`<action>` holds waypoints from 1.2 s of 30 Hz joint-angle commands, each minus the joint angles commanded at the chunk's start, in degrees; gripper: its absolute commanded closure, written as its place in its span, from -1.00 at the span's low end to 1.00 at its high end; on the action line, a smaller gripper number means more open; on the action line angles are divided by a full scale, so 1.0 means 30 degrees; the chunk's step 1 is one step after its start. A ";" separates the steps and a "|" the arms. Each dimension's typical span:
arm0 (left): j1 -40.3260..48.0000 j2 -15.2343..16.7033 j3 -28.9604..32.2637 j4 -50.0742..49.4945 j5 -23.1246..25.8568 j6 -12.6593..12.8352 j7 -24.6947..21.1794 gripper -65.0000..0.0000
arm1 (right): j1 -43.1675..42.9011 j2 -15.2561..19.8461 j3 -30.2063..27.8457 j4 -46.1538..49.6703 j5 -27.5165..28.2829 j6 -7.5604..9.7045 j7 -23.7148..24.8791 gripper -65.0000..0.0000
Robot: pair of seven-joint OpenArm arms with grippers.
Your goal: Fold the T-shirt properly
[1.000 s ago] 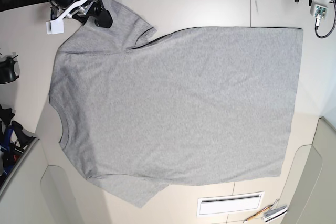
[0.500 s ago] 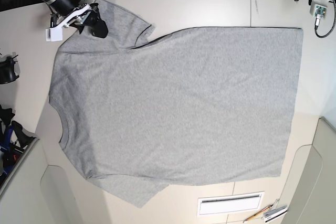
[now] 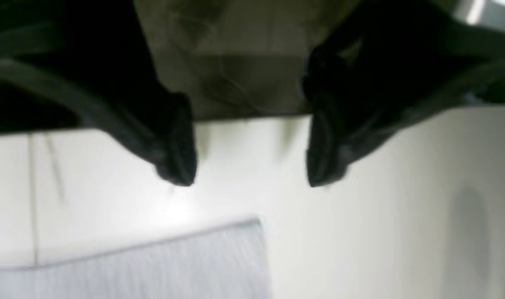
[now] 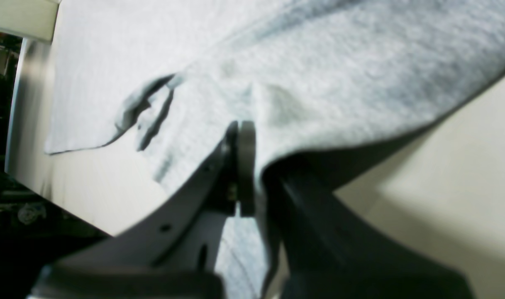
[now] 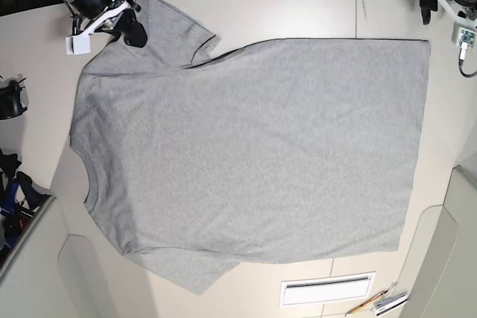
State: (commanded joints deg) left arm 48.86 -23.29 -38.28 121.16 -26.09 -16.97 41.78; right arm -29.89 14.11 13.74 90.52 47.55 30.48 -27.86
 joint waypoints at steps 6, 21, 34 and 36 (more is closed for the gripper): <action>-0.2193 -0.1785 -0.1770 -0.4029 -0.4648 -0.2186 0.1443 -0.44 | 0.0000 0.0007 0.0000 0.0000 0.0000 0.0000 0.0000 1.00; -0.6623 -0.4845 -0.1763 -1.5803 -1.3158 -0.7089 0.4524 -0.44 | 0.0000 0.0015 0.0000 0.0000 -0.0007 0.0029 -0.0080 1.00; -0.7453 -0.4991 -0.0510 -1.8498 -1.4528 -0.7676 0.6171 -0.44 | 0.0007 0.0051 0.0000 0.0000 0.0007 0.0350 -0.0073 1.00; -0.7453 -0.4991 0.0291 -1.8498 -1.4520 -0.7676 0.6178 -0.44 | 0.0000 0.0051 0.0000 0.0000 0.0007 0.0350 -0.0073 1.00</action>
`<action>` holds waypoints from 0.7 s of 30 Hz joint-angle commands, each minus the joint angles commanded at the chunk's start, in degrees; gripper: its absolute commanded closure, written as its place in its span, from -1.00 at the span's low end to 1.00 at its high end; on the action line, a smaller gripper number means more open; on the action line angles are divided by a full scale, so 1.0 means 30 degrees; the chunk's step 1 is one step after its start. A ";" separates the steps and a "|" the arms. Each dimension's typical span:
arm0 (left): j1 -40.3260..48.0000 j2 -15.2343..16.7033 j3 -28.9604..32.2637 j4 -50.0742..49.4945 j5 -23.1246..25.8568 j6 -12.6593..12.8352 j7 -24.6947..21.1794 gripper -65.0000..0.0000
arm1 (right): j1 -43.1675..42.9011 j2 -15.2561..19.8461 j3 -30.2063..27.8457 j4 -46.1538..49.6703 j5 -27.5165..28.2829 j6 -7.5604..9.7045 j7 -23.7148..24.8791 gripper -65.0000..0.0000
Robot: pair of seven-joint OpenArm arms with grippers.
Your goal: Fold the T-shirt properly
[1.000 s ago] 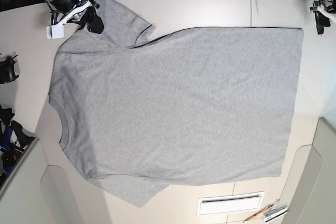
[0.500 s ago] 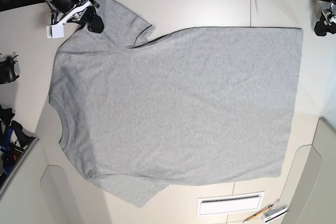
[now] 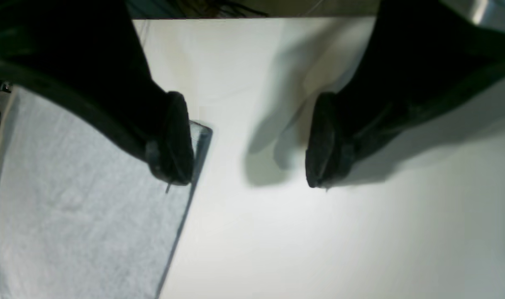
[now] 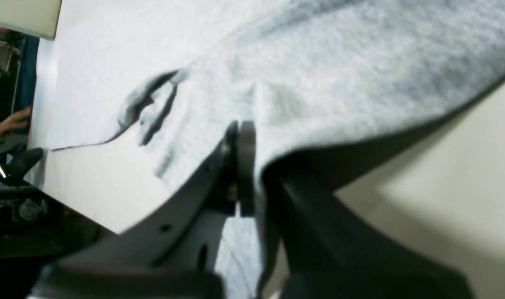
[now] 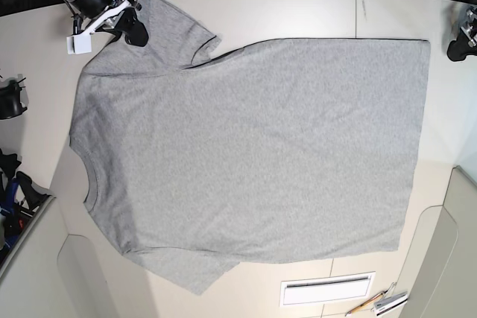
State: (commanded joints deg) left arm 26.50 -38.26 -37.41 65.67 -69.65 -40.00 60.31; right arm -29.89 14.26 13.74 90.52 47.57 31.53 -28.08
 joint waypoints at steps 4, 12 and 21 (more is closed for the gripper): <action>-0.0328 0.0058 0.1617 0.0000 0.0080 0.0000 0.0015 -0.44 | 0.0000 0.0000 0.0000 0.0000 0.0000 0.0007 0.0000 1.00; -0.0525 0.0117 0.2004 0.0102 -0.0415 0.0000 0.1923 -0.44 | 0.0000 -0.0007 0.0000 0.0000 0.0000 0.0000 0.0000 1.00; -0.0525 0.0109 0.3177 0.0109 -0.1639 0.0000 0.3497 -0.44 | 0.0007 -0.0007 0.0007 0.0000 0.0000 0.0000 0.0000 1.00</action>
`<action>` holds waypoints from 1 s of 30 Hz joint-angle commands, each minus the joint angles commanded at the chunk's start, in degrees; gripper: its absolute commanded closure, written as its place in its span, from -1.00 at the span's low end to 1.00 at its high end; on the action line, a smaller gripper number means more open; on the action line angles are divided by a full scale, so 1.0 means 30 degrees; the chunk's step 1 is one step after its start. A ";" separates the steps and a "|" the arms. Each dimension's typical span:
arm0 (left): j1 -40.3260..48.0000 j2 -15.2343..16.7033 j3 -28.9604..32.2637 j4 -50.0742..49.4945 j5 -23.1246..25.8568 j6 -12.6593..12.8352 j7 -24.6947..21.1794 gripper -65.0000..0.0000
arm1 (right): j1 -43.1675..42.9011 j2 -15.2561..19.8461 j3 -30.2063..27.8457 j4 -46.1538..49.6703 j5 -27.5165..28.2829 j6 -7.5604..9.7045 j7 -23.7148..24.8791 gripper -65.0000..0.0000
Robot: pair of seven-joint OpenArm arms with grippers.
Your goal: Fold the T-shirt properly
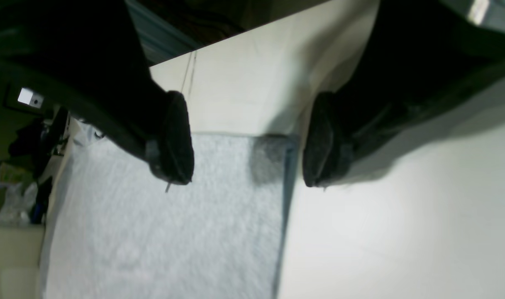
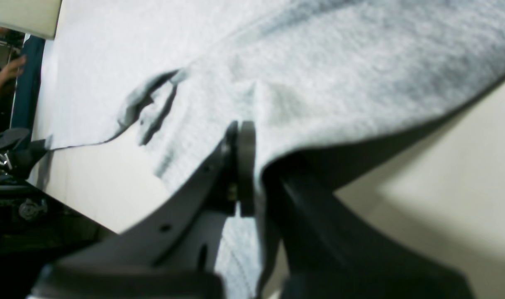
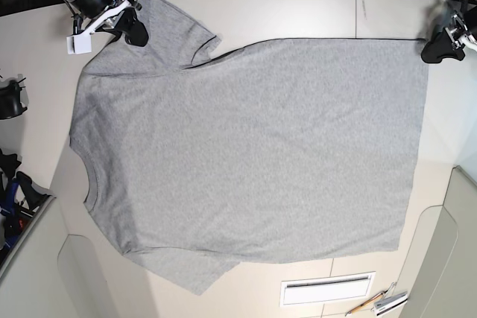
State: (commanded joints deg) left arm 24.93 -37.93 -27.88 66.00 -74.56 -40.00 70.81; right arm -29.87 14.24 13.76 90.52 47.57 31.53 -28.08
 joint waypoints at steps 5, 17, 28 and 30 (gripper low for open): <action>-0.0066 0.0007 0.1574 0.0000 -0.0073 0.0000 -0.1115 -0.44 | -0.0007 0.0000 -0.0007 0.0000 0.0000 0.0000 -0.0007 1.00; -0.1457 0.0102 0.1574 -0.0007 -0.0066 0.0000 -0.1195 -0.44 | -0.0007 0.0000 0.0000 0.0000 0.0000 0.0007 0.0000 1.00; -0.2535 0.0109 0.1574 -0.0007 0.2237 0.0000 -0.2084 -0.43 | -0.0007 0.0000 0.0000 0.0000 0.0007 0.0000 -0.0007 1.00; -0.2535 0.0102 0.1574 -0.0007 0.2237 0.0000 -0.1938 -0.43 | -0.0007 0.0000 -0.0007 0.0000 0.0000 0.0007 0.0000 1.00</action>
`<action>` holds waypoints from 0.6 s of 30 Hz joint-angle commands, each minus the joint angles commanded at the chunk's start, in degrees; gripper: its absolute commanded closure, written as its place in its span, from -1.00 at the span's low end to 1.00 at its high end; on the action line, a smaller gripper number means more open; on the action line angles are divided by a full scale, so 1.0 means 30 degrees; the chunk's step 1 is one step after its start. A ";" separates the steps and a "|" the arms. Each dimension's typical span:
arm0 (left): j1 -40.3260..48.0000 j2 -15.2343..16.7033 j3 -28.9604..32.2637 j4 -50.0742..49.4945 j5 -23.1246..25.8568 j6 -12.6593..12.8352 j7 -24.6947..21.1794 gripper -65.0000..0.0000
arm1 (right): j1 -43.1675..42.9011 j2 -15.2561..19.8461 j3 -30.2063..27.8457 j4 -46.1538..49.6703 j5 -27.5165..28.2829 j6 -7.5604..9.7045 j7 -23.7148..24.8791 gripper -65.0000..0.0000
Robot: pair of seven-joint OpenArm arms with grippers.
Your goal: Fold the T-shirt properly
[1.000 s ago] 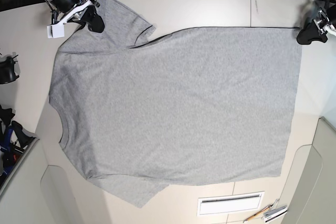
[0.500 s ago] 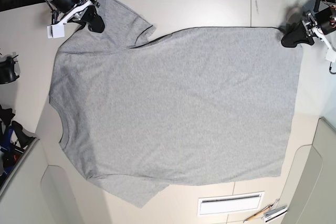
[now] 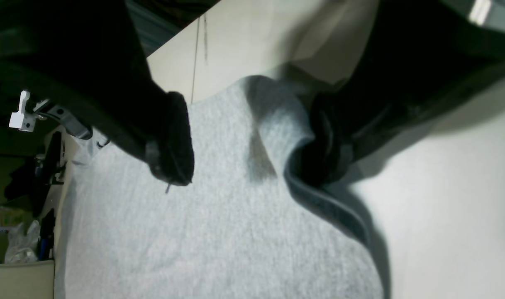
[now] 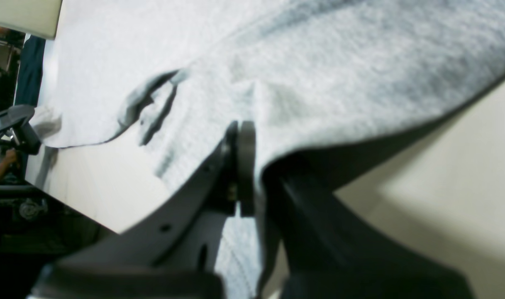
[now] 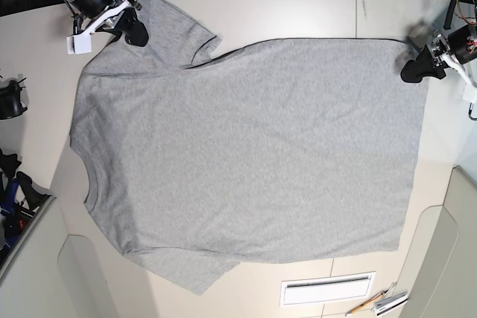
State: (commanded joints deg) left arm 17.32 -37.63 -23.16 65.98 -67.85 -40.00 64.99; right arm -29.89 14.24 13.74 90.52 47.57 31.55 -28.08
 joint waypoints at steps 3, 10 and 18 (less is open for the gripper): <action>0.0000 -0.0007 0.0000 0.0000 0.0000 0.0000 0.0036 -0.41 | 0.0000 0.0000 0.0000 0.0000 0.0000 -0.0007 0.0000 1.00; -0.0007 -0.0007 0.0000 0.0000 -0.0372 0.0000 -0.0401 1.00 | 0.0000 0.0000 0.0000 0.0000 0.0000 0.0000 0.0000 1.00; -0.0007 -0.0007 0.0000 0.0007 -0.0750 0.0000 -0.0393 1.00 | 0.0000 0.0000 0.0007 0.0015 0.0452 0.0503 -0.0007 1.00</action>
State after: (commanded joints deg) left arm 17.30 -37.65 -23.16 66.00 -70.11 -40.00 63.81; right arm -29.89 14.24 13.76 90.56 48.93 33.06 -28.10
